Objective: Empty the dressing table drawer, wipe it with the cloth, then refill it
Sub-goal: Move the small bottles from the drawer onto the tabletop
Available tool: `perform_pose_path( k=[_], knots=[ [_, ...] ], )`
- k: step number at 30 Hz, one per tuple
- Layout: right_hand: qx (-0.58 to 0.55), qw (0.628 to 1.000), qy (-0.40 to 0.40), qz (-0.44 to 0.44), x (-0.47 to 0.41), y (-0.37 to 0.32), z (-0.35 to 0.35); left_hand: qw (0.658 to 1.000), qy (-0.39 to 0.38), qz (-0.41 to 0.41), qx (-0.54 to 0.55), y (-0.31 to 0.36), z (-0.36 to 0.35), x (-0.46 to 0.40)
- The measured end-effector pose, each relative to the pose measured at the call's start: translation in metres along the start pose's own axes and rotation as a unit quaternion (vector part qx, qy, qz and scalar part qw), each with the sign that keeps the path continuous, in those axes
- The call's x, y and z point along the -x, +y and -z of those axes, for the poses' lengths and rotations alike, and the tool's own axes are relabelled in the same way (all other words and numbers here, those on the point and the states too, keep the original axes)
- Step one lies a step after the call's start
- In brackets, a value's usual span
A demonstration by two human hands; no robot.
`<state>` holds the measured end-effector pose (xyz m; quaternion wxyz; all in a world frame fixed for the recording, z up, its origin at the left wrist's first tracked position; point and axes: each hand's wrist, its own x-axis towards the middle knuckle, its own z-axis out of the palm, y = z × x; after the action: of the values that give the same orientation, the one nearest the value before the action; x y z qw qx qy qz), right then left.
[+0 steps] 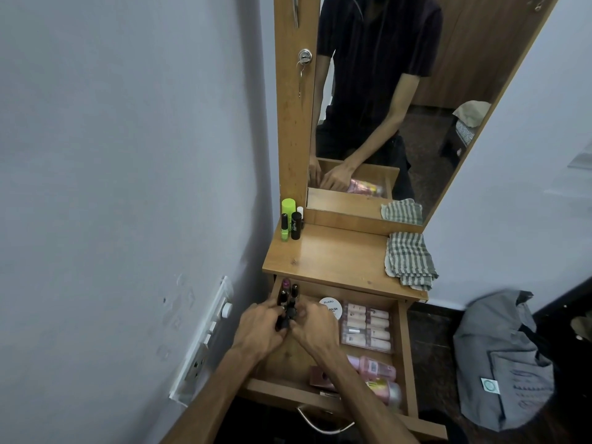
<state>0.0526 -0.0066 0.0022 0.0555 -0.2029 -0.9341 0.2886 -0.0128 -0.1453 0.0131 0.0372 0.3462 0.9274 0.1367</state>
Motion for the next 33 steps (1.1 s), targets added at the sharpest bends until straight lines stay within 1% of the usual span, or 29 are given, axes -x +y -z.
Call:
perform_pose_path(
  k=[7,11,16,22,28,33],
  knots=[
    [0.001,1.0,0.009,-0.001,0.0,0.002,-0.002,0.999,-0.019,-0.026,-0.017,-0.004,0.001,0.001],
    [-0.013,1.0,0.009,-0.019,0.007,0.002,0.003,0.999,-0.025,-0.038,-0.014,-0.003,0.003,0.003],
    [-0.028,0.999,0.038,-0.011,0.018,0.003,0.013,0.999,-0.017,-0.047,-0.001,0.0,0.009,0.008],
    [-0.037,0.997,0.065,-0.007,0.02,0.0,0.035,0.996,-0.006,-0.028,0.087,-0.001,0.031,0.013],
    [-0.046,0.994,0.098,0.003,0.005,-0.015,0.065,0.982,0.021,0.008,0.186,-0.003,0.066,-0.002],
    [-0.071,0.989,0.127,0.023,-0.023,-0.036,0.083,0.979,0.063,0.022,0.195,-0.005,0.09,-0.033]
  ],
)
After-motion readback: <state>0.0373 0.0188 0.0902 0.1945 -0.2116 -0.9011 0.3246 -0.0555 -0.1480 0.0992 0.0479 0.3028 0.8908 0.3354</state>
